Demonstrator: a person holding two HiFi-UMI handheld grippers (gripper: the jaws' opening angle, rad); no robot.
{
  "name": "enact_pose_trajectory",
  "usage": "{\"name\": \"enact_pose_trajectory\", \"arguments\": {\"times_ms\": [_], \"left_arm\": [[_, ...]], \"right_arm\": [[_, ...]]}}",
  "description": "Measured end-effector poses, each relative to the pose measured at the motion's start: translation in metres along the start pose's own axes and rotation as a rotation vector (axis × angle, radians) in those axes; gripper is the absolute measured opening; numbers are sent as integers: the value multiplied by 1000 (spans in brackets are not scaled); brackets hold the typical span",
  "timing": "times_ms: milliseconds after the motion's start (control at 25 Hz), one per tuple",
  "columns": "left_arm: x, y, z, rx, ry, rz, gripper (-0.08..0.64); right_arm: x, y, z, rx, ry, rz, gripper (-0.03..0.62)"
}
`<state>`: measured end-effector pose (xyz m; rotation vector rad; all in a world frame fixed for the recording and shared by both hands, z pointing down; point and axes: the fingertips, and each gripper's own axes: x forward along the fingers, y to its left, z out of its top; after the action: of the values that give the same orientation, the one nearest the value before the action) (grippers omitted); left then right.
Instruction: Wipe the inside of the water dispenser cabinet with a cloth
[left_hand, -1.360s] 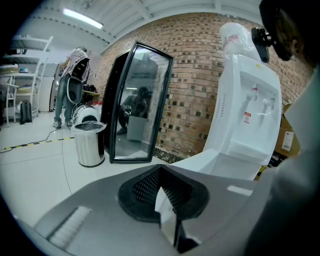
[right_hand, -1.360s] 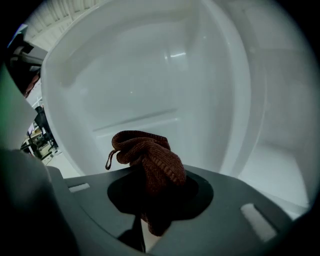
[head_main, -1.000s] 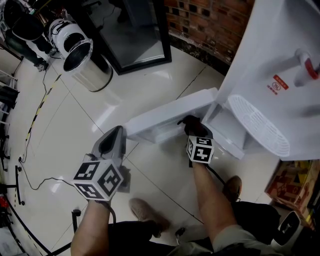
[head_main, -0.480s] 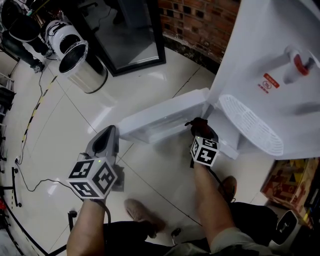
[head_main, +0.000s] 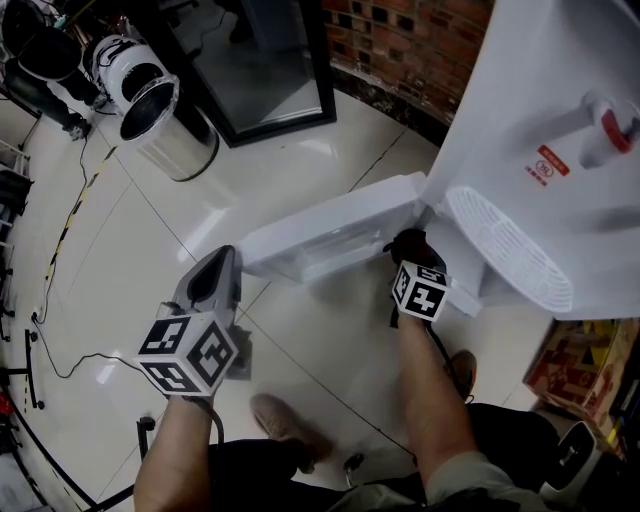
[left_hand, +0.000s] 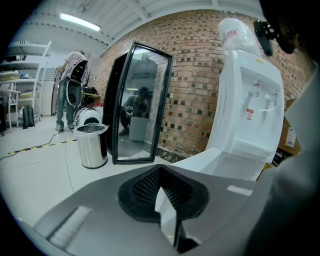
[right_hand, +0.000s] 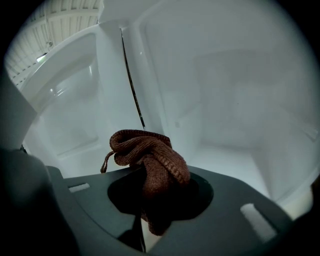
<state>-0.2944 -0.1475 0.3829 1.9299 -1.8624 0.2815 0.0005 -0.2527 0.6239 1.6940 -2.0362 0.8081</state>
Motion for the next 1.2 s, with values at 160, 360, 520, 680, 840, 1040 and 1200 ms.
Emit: {"name": "enact_pose_trajectory", "arguments": {"times_ms": [160, 360, 520, 680, 840, 1040, 1200], "left_arm": [[0, 0, 0, 0, -1, 0, -2], [0, 0, 0, 0, -6, -4, -2], [0, 0, 0, -3, -8, -10, -2], [-1, -1, 0, -6, -9, -17, -2], [-1, 0, 0, -11, -13, -20, -2], [-1, 0, 0, -16, -14, -24, -2], [-3, 0, 0, -24, -11, -27, -2]], "right_arm": [[-10, 16, -15, -31, 1, 26, 106], [-22, 88, -59, -172, 38, 219, 106], [-31, 143, -85, -283, 65, 370, 106], [-39, 185, -98, -340, 84, 496, 106], [-43, 220, -123, -422, 153, 620, 106], [-41, 246, -147, -468, 212, 684, 106], [-33, 256, -157, -481, 233, 693, 106]]}}
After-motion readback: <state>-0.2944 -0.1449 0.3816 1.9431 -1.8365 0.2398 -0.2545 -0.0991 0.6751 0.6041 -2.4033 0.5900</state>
